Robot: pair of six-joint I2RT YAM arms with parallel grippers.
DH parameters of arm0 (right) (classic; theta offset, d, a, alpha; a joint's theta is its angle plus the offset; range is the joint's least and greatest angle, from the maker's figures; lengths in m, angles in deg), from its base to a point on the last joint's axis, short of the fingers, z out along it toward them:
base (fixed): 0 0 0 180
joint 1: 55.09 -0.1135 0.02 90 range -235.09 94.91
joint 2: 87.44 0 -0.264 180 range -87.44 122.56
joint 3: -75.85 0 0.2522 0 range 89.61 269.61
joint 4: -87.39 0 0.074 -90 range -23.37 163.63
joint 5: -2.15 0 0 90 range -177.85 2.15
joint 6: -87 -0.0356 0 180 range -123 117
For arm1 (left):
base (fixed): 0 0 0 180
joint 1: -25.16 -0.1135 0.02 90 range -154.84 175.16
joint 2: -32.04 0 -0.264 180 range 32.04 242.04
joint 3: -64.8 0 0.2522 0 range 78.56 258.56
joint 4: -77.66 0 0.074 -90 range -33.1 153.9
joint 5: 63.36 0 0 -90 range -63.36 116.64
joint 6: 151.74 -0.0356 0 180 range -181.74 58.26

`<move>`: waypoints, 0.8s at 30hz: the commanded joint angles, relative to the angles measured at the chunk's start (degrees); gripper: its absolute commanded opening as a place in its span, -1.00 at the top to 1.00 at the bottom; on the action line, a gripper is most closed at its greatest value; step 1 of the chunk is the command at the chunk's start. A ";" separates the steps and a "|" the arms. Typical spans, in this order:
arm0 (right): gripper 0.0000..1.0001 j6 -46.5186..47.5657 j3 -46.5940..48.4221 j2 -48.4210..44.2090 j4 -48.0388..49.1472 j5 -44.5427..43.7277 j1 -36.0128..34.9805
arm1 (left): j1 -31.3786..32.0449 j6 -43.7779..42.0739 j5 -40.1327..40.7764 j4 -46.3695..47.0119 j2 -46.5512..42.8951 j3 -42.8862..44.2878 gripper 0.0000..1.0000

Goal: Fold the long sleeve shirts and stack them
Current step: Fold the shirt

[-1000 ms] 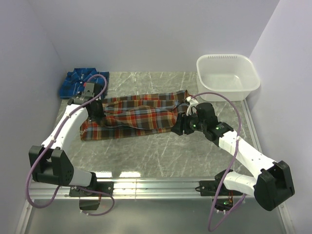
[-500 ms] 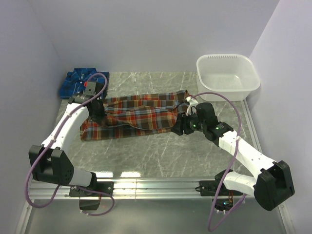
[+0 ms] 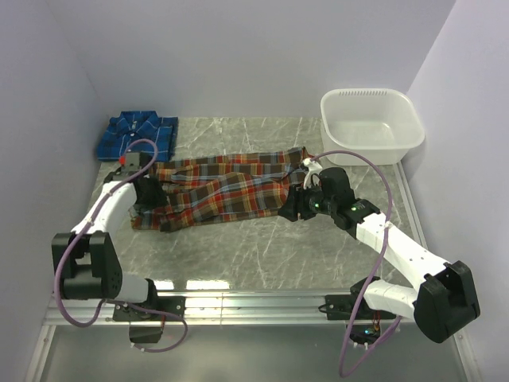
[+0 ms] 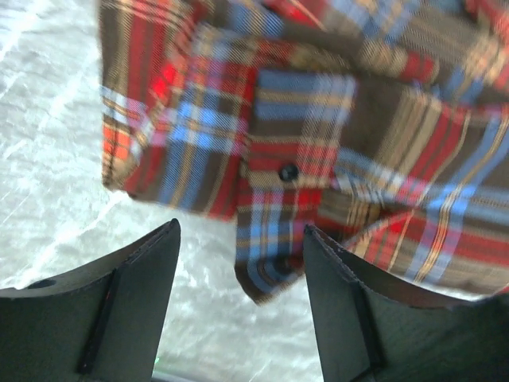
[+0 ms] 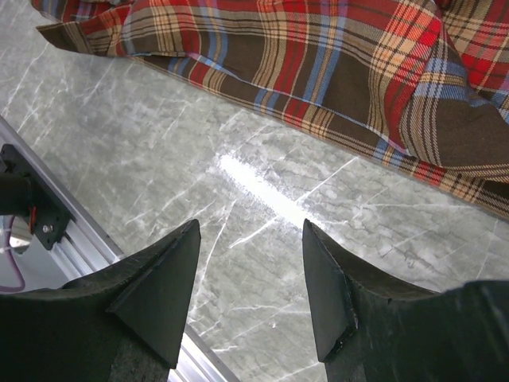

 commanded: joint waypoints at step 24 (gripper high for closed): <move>-0.22 -0.16 -2.62 0.13 3.96 1.04 0.00 | -10.53 6.85 -13.96 23.33 8.04 -8.03 -0.16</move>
